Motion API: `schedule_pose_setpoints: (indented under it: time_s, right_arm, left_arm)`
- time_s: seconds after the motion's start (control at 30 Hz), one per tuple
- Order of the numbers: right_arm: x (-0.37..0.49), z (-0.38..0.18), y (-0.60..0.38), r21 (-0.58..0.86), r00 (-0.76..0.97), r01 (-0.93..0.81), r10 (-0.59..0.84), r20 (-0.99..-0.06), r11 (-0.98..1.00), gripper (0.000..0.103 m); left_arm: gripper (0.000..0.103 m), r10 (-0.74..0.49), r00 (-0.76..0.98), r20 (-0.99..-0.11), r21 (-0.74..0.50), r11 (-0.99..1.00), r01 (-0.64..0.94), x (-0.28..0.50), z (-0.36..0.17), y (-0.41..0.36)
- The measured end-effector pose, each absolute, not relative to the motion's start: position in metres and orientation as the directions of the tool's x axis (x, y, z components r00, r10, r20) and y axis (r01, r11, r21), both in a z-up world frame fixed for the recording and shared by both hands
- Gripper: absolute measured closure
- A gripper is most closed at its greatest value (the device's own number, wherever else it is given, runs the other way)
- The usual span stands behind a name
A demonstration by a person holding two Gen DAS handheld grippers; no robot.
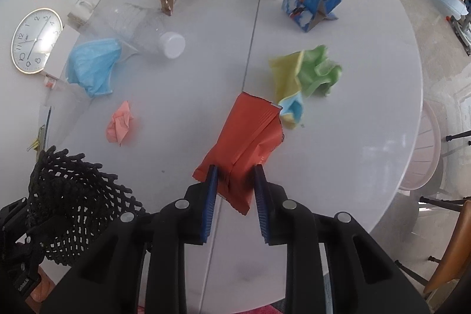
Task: Collect trash
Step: 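Lift the mesh net with the left gripper while the right gripper grasps the red-orange paper, then carry both items to the wastebasket and open both grippers to drop them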
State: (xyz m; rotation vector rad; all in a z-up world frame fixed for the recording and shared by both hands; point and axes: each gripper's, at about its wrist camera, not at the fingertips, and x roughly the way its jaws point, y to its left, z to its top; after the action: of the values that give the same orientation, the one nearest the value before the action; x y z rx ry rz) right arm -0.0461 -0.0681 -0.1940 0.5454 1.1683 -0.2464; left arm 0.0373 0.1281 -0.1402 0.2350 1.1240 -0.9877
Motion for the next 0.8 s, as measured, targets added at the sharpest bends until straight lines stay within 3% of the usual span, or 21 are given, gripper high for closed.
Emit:
schedule_pose_setpoints:
  time_s: [0.3,0.5,0.67,0.73,0.8]
  right_arm:
    - [-0.121,-0.168,-0.198,0.237,0.431,0.531,-0.018,-0.902,0.813,0.078]
    - [-0.168,-0.211,-0.304,0.195,0.356,0.596,-0.038,-0.934,0.779,0.077]
    - [-0.175,-0.260,-0.356,0.194,0.286,0.573,0.028,-0.958,0.796,0.076]
    - [-0.178,-0.274,-0.371,0.211,0.263,0.563,0.069,-0.962,0.799,0.067]
    - [-0.184,-0.279,-0.383,0.205,0.257,0.571,0.063,-0.964,0.795,0.036]
  left_arm:
    - [0.089,-0.565,0.035,-0.825,-0.291,0.476,0.830,-0.004,-0.121,0.011]
    - [0.089,-0.550,-0.021,-0.835,-0.310,0.438,0.844,-0.036,-0.127,-0.100]
    - [0.089,-0.511,-0.062,-0.857,-0.314,0.424,0.849,-0.057,-0.143,-0.182]
    - [0.089,-0.494,-0.070,-0.867,-0.309,0.421,0.853,-0.066,-0.149,-0.208]
    - [0.089,-0.476,-0.075,-0.877,-0.301,0.421,0.856,-0.072,-0.158,-0.230]
